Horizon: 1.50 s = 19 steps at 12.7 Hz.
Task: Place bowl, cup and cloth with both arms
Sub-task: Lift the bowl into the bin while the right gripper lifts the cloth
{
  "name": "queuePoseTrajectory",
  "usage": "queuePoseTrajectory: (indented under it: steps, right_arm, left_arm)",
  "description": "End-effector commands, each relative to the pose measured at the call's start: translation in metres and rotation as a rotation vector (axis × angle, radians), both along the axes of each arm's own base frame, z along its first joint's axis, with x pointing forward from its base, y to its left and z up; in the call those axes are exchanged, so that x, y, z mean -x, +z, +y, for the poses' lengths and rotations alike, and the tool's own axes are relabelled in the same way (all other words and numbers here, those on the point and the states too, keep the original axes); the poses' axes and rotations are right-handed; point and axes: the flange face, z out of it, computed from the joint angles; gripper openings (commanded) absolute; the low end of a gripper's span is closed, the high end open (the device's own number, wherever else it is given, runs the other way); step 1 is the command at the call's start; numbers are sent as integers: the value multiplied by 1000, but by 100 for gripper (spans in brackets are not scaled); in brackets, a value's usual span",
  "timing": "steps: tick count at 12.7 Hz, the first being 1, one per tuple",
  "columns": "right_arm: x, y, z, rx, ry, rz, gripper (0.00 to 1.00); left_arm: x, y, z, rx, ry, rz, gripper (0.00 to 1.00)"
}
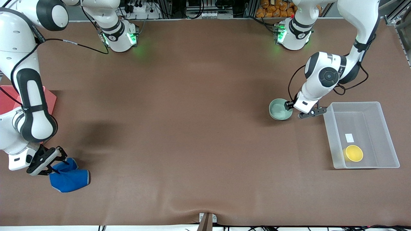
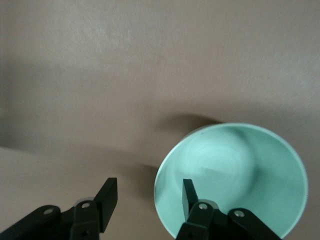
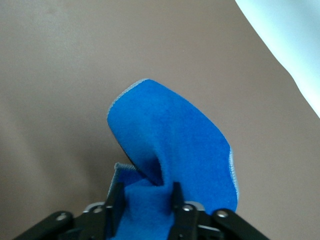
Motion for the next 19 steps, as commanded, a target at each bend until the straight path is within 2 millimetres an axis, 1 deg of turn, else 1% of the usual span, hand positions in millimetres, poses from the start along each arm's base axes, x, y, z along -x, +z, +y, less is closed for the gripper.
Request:
queuePoseTrajectory:
  steps: [1, 2, 4, 6, 7, 8, 9, 10, 11, 13, 14, 15, 16, 17, 18, 19]
  right_arm:
    - [-4, -1, -4, -31, 1, -25, 0]
    - [-5, 0, -4, -31, 1, -27, 0]
    - [-5, 0, -1, -41, -6, -29, 0]
    - [-7, 7, 3, -39, -1, -36, 0]
    - [-8, 10, 3, -42, -12, -38, 0]
    - [-13, 21, 1, -38, -17, -59, 0]
    - [-22, 41, 1, -34, -16, -88, 0]
    - [-24, 50, 3, -33, -28, -95, 0]
    - [-25, 61, 2, -32, -49, -101, 0]
    - [-24, 72, 1, -53, -105, -97, 0]
    - [-24, 75, 2, -61, -126, -92, 0]
    - [-24, 76, 3, -62, -133, -89, 0]
    - [-24, 76, 2, -54, -143, -83, 0]
    - [-24, 81, 6, -39, -149, -79, 0]
    - [-25, 92, 12, -31, -163, -73, 0]
    - [-24, 93, 18, -36, -189, -49, 0]
  left_arm:
    - [5, -6, -4, -13, -14, -4, 21]
    - [5, -9, -6, -12, -22, 1, 6]
    - [4, -9, -6, -10, -19, -4, 0]
    - [3, -9, -4, -9, -15, -8, 0]
    - [-2, -4, -3, -8, -11, -21, 0]
    - [-10, 6, -1, -9, -2, -38, 0]
    - [-20, 19, 2, -16, 5, -47, 0]
    - [-27, 28, 6, -30, 11, -31, 0]
    - [-37, 43, 14, -41, 17, -32, 0]
    - [-58, 73, 33, -59, 57, -35, 0]
    - [-67, 87, 38, -65, 65, -23, 0]
    - [-79, 105, 48, -63, 57, -16, 0]
    - [-90, 123, 63, -51, 63, -5, 0]
    - [-98, 139, 75, -30, 50, 12, 0]
    - [-101, 151, 97, -12, 44, 18, 0]
    - [-103, 162, 119, 5, 47, 15, 0]
